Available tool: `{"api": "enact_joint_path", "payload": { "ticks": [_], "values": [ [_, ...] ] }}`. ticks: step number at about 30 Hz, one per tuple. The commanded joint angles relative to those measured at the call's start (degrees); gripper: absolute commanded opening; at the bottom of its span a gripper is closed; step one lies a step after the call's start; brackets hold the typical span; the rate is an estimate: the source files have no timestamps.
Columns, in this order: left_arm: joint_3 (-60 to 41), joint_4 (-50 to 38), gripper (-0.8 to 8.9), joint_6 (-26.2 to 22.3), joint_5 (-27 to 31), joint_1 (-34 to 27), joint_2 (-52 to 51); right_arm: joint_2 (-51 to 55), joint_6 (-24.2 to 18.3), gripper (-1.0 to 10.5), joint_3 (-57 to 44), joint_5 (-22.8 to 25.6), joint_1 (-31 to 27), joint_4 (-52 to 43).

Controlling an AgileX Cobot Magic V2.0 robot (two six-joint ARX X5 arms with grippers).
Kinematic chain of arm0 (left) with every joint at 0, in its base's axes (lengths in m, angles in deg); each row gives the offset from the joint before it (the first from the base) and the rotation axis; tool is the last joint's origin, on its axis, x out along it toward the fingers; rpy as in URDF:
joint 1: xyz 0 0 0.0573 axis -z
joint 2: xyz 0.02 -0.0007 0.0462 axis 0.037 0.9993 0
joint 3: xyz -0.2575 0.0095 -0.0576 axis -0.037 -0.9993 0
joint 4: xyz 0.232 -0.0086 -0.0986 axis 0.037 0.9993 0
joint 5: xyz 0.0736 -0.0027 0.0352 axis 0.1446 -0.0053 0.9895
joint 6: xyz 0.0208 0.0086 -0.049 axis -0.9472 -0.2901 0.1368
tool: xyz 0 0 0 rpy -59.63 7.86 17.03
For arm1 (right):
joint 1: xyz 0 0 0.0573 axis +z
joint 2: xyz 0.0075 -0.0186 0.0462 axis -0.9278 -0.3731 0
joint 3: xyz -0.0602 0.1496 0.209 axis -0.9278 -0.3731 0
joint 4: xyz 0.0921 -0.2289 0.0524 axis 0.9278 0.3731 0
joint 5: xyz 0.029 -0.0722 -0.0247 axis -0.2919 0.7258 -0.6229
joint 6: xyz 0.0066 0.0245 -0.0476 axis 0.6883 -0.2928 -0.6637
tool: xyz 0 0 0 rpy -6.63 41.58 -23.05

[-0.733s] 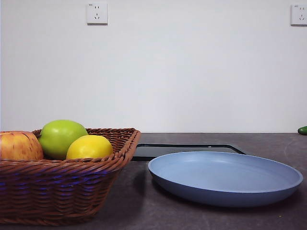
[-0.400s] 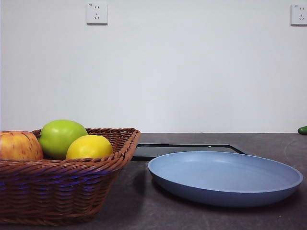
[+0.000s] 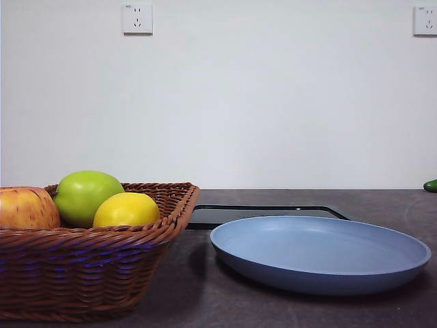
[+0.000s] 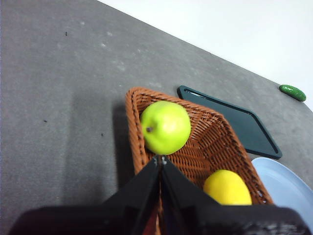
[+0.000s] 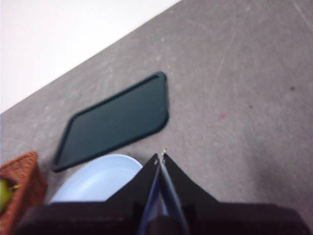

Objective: Take the lemon from the basket,put the lemon in the plate,hand out the plate

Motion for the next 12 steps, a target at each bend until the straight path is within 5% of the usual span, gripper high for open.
{"api": "enact_joint_path", "payload": {
  "ticks": [1, 12],
  "values": [
    [4.04, 0.07, 0.07, 0.42, -0.28, 0.09, 4.11, -3.61, -0.22, 0.0, 5.62, -0.52, 0.04, 1.97],
    [20.68, 1.77, 0.07, -8.13, -6.10, 0.13, 22.84, -22.38, -9.18, 0.0, 21.57, -7.61, 0.04, 10.05]
  ]
}}
